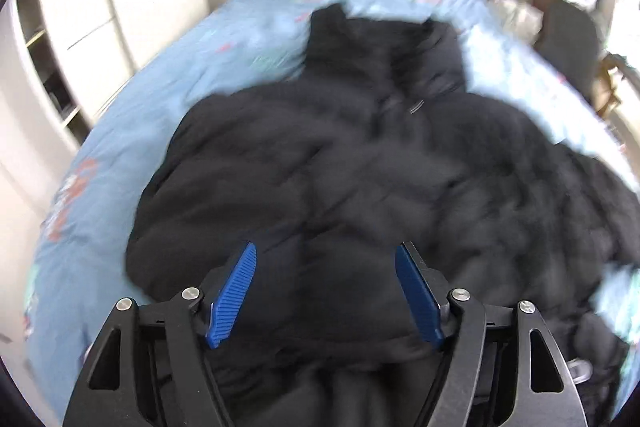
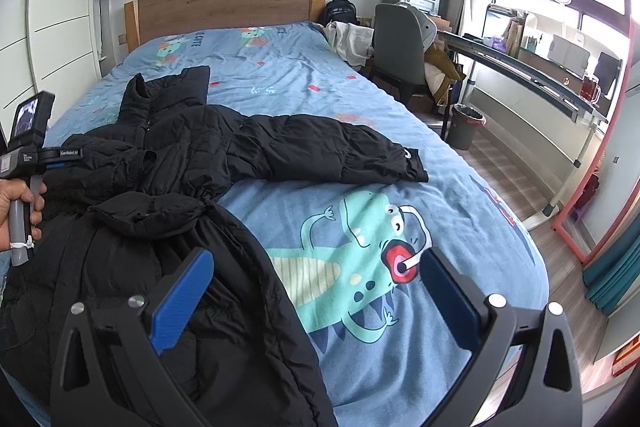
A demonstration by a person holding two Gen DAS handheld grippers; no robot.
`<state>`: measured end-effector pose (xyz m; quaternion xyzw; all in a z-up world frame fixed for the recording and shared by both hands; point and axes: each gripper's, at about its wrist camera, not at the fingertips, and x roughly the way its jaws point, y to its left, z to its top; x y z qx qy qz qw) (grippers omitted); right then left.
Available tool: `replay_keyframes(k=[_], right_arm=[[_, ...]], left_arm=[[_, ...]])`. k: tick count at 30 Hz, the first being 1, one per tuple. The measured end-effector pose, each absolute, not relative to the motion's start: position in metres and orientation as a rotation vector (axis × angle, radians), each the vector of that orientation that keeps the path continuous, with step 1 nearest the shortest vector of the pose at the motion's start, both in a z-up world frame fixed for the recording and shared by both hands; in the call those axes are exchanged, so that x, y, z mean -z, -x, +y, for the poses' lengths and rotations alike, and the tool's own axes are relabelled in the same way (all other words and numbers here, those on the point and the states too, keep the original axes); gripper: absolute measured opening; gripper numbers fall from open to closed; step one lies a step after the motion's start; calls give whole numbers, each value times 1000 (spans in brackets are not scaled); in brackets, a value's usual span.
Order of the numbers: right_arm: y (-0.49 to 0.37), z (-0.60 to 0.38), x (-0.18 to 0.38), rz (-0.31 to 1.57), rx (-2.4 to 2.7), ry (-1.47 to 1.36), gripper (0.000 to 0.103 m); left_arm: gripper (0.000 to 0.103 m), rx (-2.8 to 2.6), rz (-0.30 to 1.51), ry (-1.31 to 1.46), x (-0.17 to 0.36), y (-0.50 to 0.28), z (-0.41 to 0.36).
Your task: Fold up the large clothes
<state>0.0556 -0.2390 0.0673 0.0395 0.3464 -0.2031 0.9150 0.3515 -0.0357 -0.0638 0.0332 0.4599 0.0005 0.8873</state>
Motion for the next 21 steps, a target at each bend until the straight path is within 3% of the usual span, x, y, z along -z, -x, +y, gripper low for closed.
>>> replay_keyframes(k=[4,15,18,21], right_arm=[[-51,-232,-73,705,410,-76,103],[-21,-221,-99,654,426,-80,103],[-12,-219,-103,647,412,-113,103],[-5,-213,-106,643,402,-110,103]], left_arm=[[71,87,1013,-87,74,-338,-43],[71,251,874,-32,-3,-270,-39],[83,212,841,-52,-21,-255,-25],[86,170,788,-76,-38,-234,-7]])
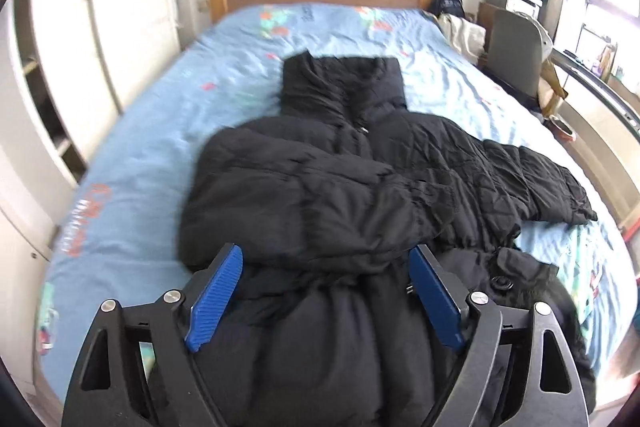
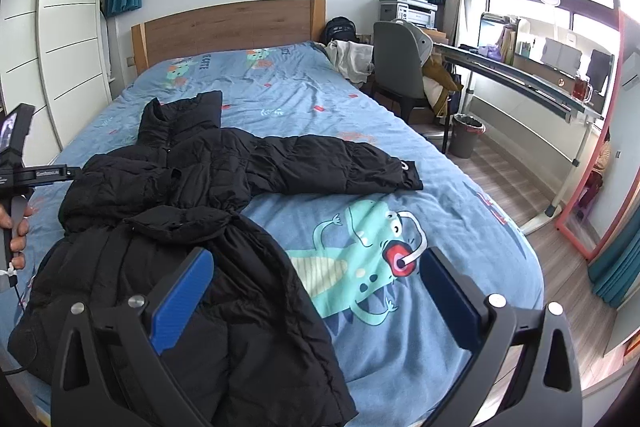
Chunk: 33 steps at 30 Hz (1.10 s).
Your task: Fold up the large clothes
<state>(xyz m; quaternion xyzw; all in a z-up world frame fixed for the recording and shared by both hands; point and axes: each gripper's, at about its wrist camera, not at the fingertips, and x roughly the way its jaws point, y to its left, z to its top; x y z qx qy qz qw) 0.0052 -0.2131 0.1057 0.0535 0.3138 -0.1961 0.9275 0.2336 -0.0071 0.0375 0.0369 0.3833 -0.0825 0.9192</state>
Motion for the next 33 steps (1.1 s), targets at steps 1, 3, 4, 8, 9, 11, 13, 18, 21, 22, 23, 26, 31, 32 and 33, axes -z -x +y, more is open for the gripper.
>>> replay_keyframes(k=[1,3,4,8,9,11,13,18,21,22,23,26,31,32,33], right_arm=[[-3,-209,-107,643,396,-102,103],[1,-204,-108,638,385,-92,103],[2,-202,-109,636,383,-86,103],[7,-195,-114,635,358,-98,103],[8,-194,-115,641,348,-109,103],[9,-192,-116,655,351,-113,103],[8,-192,-117,667,363,-111,103],[5,-197,-124,659,363,-146,103],[-2,-206,-127,662,358,-197,103],[-5,-209,-127,662,353,-214,103],[-8,-211,-128,659,346,-230,103],[-22,-218,-129,656,336,-251,103],[-54,-236,-125,654,320,-312,103],[-60,-241,-123,654,317,-332,103],[-65,-245,-122,654,315,-348,103]], left_arm=[[86,156,778,-81,-40,-229,-2],[86,131,759,-81,-47,-213,14],[86,125,753,-75,-49,-206,21],[87,114,744,-45,-54,-174,50],[87,113,744,-37,-55,-168,55],[87,110,746,-22,-54,-154,67],[87,107,753,-3,-53,-141,79],[87,86,771,22,-45,-106,107],[87,51,777,10,-38,-89,120],[87,44,779,9,-35,-84,122],[87,31,783,9,-31,-78,126],[87,-7,794,26,-20,-64,137],[87,-80,820,84,-4,-48,154],[87,-92,823,88,-2,-47,156],[87,-111,825,92,0,-45,159]])
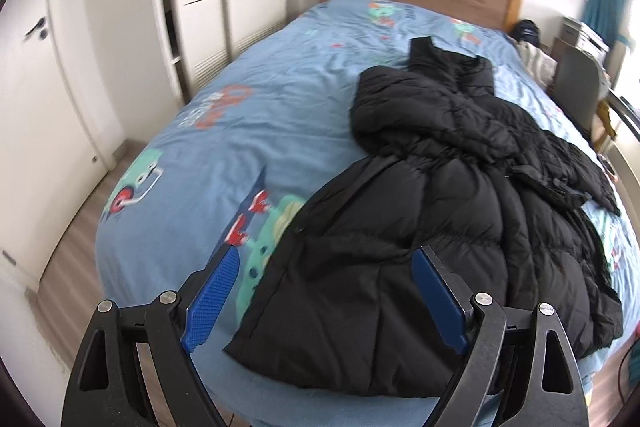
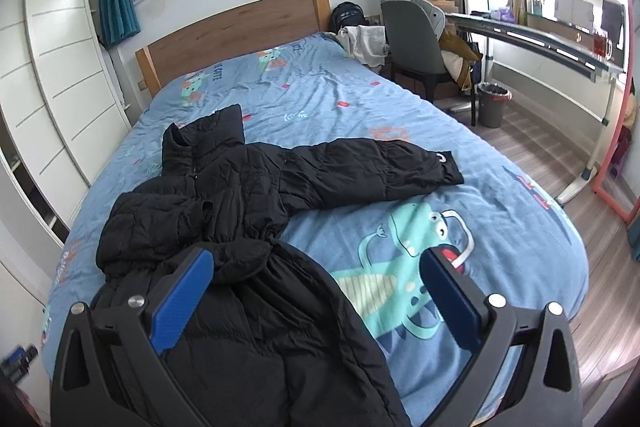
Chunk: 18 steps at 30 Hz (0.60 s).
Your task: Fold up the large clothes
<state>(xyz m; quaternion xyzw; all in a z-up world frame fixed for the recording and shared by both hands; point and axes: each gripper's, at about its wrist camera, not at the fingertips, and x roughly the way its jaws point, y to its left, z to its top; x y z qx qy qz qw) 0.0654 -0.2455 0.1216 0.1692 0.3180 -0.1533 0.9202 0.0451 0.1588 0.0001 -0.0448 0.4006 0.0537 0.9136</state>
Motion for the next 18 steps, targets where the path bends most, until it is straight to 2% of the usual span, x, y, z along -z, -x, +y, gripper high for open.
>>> replay_keyframes(k=[7,18], right_arm=[[-106,-302,-94,662,333,-510,103],[-144,-401,7,728,422,-785,103]], left_arm=[[87,-191,870,128,11,-52,172],[87,-246,946,96,24,-95,157]])
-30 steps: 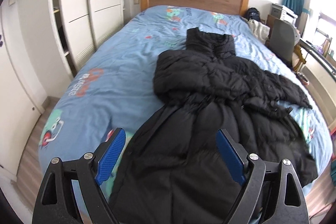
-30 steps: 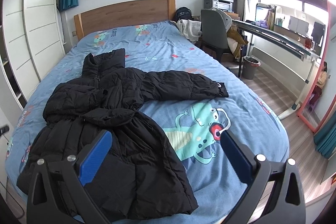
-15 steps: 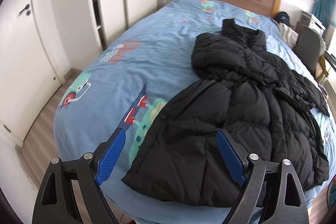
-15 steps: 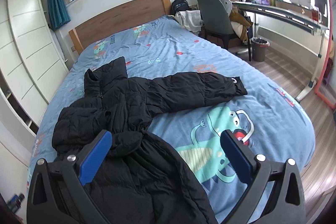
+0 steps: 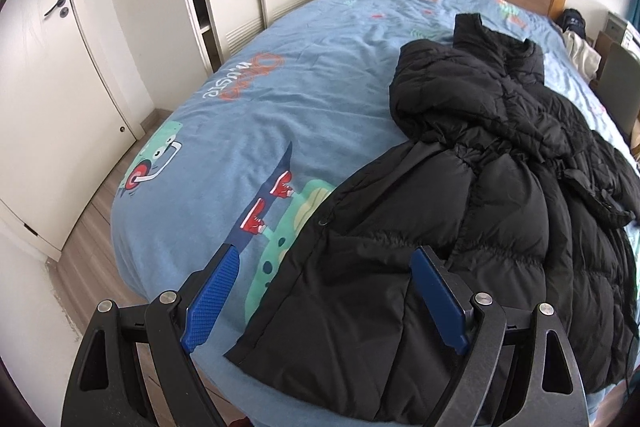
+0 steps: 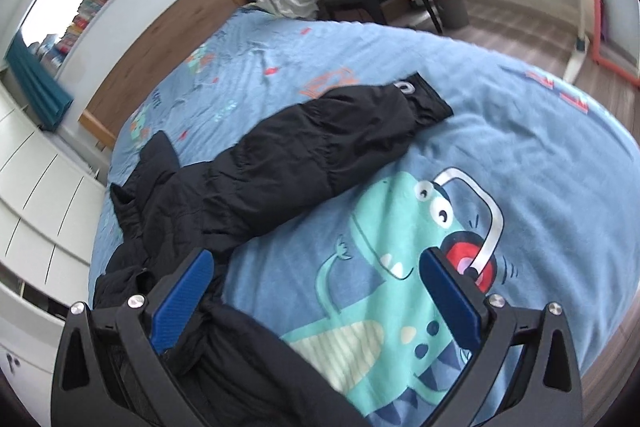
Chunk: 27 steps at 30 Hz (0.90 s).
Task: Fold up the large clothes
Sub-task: 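Grasp the other sleeve cuff with the right gripper and lift it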
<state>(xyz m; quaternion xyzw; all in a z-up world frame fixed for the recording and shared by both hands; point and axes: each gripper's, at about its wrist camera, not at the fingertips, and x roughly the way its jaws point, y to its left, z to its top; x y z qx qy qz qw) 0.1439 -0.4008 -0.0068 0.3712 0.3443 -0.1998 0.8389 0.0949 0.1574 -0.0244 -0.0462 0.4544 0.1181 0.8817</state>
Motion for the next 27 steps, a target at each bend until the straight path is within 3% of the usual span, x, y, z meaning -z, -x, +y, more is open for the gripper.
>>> replay_keyframes(k=[19,27], right_arm=[[-205,-510,104,615,447,-1224,102],[-220,-535,124,537,443,-1323,80]], left_arm=[[87,-215,1008,57,41,-166,103],[87,-227,1021,46,44,-171,99]])
